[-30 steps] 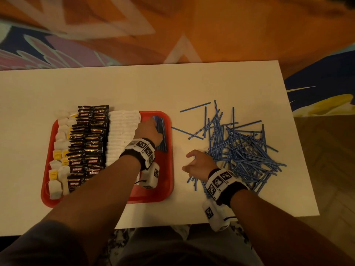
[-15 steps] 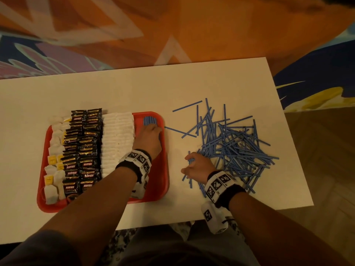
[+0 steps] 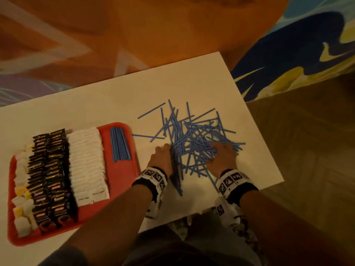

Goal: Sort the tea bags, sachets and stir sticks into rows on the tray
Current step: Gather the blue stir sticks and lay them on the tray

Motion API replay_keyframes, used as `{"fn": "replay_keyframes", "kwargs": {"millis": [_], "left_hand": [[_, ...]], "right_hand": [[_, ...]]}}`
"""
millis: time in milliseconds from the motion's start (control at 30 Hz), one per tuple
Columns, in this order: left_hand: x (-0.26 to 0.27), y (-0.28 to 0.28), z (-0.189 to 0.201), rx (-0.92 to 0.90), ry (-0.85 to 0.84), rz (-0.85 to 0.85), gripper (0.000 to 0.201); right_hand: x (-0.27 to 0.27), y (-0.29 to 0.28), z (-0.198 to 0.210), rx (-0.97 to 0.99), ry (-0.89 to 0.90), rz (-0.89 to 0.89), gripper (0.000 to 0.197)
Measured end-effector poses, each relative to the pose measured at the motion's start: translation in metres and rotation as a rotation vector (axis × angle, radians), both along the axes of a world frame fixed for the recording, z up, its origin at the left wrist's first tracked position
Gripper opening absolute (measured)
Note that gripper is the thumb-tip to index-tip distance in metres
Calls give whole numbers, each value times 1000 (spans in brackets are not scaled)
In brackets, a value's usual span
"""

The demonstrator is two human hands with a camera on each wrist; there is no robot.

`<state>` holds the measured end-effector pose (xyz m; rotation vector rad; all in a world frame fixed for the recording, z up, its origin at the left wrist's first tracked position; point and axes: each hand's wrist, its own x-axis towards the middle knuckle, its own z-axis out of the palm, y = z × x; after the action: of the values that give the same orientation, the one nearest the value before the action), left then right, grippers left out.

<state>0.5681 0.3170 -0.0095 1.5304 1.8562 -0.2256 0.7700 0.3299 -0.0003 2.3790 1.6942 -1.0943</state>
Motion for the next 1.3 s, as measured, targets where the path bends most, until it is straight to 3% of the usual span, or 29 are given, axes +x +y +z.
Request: {"fn": "replay_keyframes", "kwargs": {"millis": [133,267,400,533,667,833,1000,1100,1300], "left_hand": [[22,16,-2,96,-64,46,60],[26,19,-2,158,-48,241,58],[34,9,-4,34,34,357,79],[56,12,-9,38,-76,396,89],[73,21,-10,94,-153,445,92],[77,24,-5,69,-22,505,97],[86,24,-8,-38,-24,569,118],[100,34,-5,-37,-60,617,122],[120,66,1,-58,-81,679,121]], "right_hand": [[39,2,-8,-78,-91,24,72],[41,4,-12,-65,-68,103,79],[28,4,-15,-33,59,151,74],[31,8,-14,37,34,110,67],[36,13,-13,-2,12,86,72],[33,13,-14,13,181,168,71],[50,10,-12,-109,2,118,78],[42,6,-15,-145,65,115,80],[19,6,-16,-32,251,178,53]]}}
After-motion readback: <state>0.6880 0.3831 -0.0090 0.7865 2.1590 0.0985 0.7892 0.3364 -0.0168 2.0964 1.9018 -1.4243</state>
